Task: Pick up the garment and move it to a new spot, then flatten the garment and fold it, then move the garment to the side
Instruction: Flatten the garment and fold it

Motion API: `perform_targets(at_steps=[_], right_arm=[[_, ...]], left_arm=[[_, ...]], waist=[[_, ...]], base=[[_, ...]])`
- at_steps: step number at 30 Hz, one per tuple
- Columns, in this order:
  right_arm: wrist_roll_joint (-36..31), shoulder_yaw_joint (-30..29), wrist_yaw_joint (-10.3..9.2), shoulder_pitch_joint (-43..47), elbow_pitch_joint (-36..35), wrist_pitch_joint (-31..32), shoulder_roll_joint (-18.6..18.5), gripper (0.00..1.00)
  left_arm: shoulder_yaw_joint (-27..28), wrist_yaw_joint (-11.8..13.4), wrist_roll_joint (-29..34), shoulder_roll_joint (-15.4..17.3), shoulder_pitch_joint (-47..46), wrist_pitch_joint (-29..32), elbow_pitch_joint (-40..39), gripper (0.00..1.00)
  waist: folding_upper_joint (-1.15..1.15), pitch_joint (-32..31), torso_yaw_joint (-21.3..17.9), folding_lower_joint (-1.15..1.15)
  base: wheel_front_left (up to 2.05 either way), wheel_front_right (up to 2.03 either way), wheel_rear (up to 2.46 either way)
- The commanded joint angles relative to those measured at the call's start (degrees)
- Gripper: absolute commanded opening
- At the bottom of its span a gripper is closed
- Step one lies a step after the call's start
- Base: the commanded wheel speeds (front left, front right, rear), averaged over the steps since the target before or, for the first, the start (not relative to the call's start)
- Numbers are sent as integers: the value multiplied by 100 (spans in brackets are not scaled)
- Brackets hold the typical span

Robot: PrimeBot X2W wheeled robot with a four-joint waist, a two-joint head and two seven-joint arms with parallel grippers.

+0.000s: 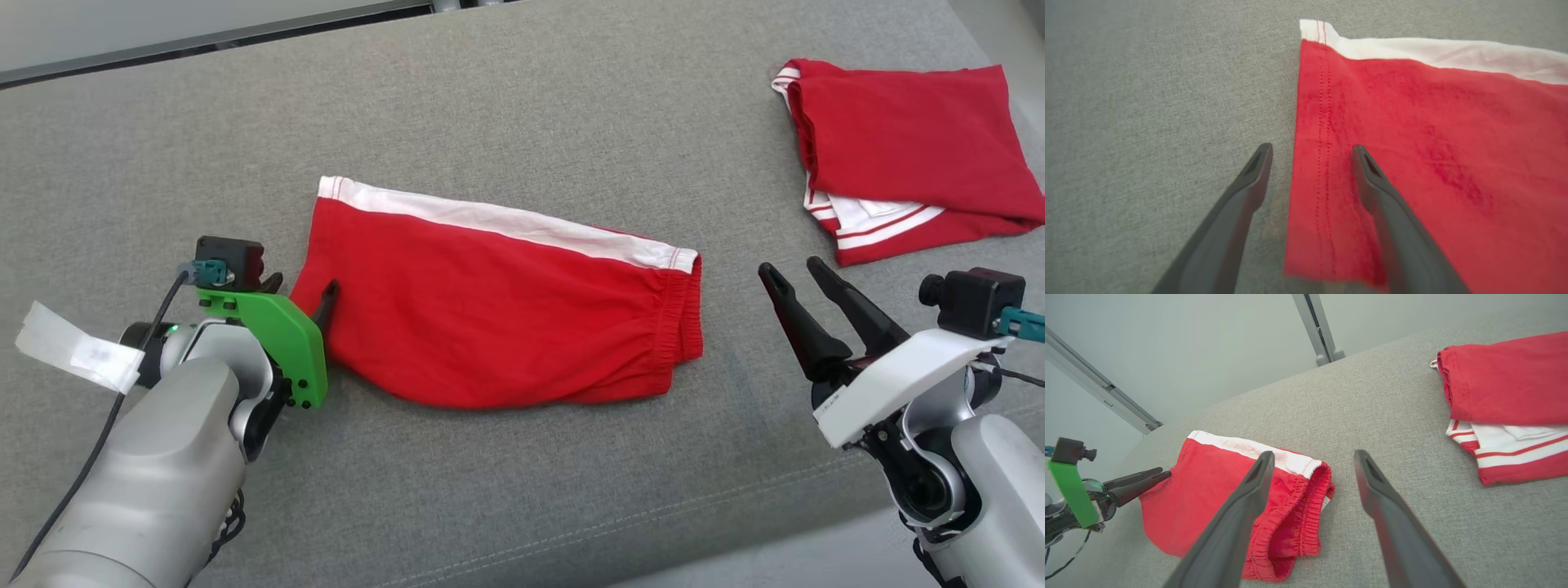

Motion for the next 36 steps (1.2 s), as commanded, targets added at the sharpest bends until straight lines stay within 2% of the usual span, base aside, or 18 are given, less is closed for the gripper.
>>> perform_targets(at_steps=[1, 6, 10, 11, 12, 13, 21, 29, 36], right_arm=[[-41, -43, -1, 83, -74, 41, 28, 100], [-196, -272, -1, 235, -398, 254, 182, 100], [-285, -382, -1, 333, -552, 378, 300, 100], [-295, -396, -1, 346, -577, 394, 325, 100], [-304, -404, -1, 364, -599, 419, 349, 100], [-321, -405, -1, 385, -617, 430, 371, 100], [-377, -448, -1, 455, -667, 506, 439, 100], [-422, -544, -1, 561, -622, 603, 386, 100], [-567, -855, -1, 671, -471, 851, 448, 100]], left_arm=[[23, 21, -61, -9, 85, 12, 39, 100], [39, 35, -168, -72, 170, 187, 237, 100], [-22, -46, -220, -176, 314, 408, 313, 100], [-32, -64, -231, -203, 337, 420, 317, 57], [-38, -74, -249, -231, 367, 435, 314, 40], [-56, -96, -257, -256, 391, 432, 303, 0], [-6, -102, -325, -345, 489, 162, 277, 0], [155, 189, -491, -488, 698, -131, 158, 0], [435, 673, -746, -652, 1258, -629, -235, 0]], waist=[[0, 55, -54, 0], [0, 75, -91, 0], [0, 19, -65, 0], [0, 0, -56, 0], [0, -20, -49, 0], [0, -39, -41, 0], [0, -197, 88, 0], [0, -409, 371, 0], [0, -588, 732, 0]], base=[[0, 0, 0], [0, 0, 0], [0, 0, 0], [0, 0, 0], [0, 0, 0], [0, 0, 0], [0, 0, 0], [0, 0, 0], [0, 0, 0]])
